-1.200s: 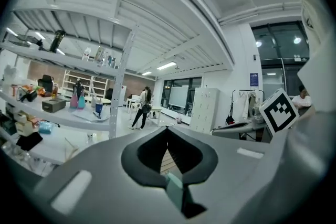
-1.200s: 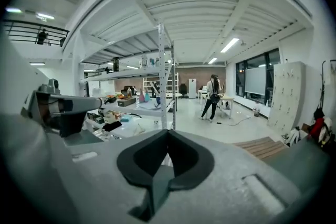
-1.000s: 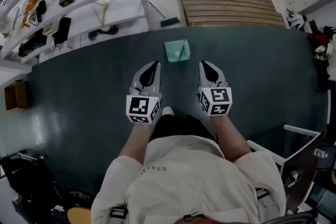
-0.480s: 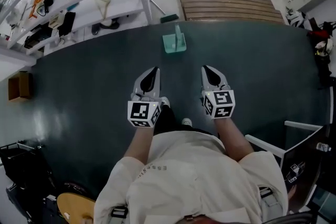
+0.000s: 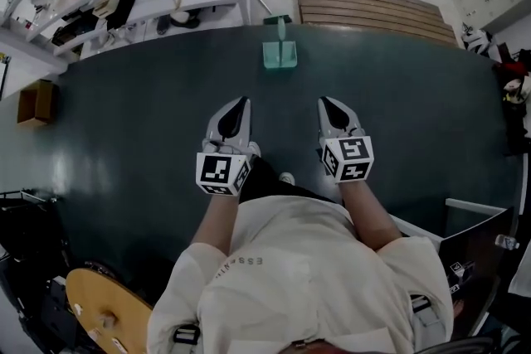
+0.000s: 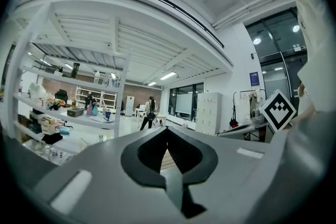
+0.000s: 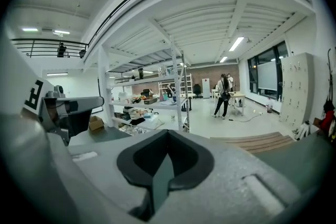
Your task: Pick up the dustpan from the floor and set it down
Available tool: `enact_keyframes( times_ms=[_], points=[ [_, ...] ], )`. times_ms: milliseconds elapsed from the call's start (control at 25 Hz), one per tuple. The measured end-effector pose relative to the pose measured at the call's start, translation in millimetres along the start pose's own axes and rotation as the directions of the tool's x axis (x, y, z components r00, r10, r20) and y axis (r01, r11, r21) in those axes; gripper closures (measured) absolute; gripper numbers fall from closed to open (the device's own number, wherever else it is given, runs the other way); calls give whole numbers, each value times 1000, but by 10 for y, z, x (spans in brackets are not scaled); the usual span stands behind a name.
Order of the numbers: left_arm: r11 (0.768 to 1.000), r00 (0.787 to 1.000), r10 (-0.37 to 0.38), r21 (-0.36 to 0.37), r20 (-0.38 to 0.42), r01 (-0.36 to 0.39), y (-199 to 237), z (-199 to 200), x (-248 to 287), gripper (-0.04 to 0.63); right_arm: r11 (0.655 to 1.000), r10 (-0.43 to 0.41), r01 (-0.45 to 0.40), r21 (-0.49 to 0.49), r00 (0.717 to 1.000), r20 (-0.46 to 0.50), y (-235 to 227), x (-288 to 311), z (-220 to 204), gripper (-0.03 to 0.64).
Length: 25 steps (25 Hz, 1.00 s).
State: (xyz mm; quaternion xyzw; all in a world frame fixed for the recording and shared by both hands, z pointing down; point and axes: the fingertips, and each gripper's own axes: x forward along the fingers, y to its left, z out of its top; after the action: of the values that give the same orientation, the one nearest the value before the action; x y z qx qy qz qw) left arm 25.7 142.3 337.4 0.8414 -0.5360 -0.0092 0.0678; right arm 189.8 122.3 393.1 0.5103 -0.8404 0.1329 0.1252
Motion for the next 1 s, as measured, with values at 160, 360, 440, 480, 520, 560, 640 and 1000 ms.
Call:
enact_keyframes(
  times_ms=[160, 360, 440, 480, 520, 560, 640, 1000],
  points=[
    [1000, 1000, -14, -6, -7, 14, -118, 37, -40, 588, 1000, 11, -11, 1, 1000, 11, 12, -106, 53, 626],
    [999, 999, -34, 20, 1, 34, -211, 109, -89, 588, 1000, 17, -16, -9, 1000, 21, 29, -186, 56, 626],
    [999, 999, -34, 21, 3, 33, -195, 105, -106, 588, 1000, 17, -17, -14, 1000, 22, 46, -178, 44, 626],
    [999, 999, -33, 21, 3, 33, -196, 97, -117, 588, 1000, 18, -18, -19, 1000, 21, 54, -181, 37, 626],
    [999, 999, -32, 20, 2, 32, -203, 87, -127, 588, 1000, 19, -18, -24, 1000, 20, 61, -189, 33, 626],
    [999, 999, -32, 20, 3, 32, -214, 79, -137, 588, 999, 18, -18, -30, 1000, 20, 65, -200, 35, 626],
    [999, 999, -33, 25, 5, 33, -230, 75, -151, 588, 999, 15, -14, -39, 1000, 25, 71, -214, 60, 626],
    [999, 999, -33, 21, 12, 33, -158, 95, -148, 588, 998, 15, -13, -55, 999, 37, 109, -155, 172, 626]
  ],
)
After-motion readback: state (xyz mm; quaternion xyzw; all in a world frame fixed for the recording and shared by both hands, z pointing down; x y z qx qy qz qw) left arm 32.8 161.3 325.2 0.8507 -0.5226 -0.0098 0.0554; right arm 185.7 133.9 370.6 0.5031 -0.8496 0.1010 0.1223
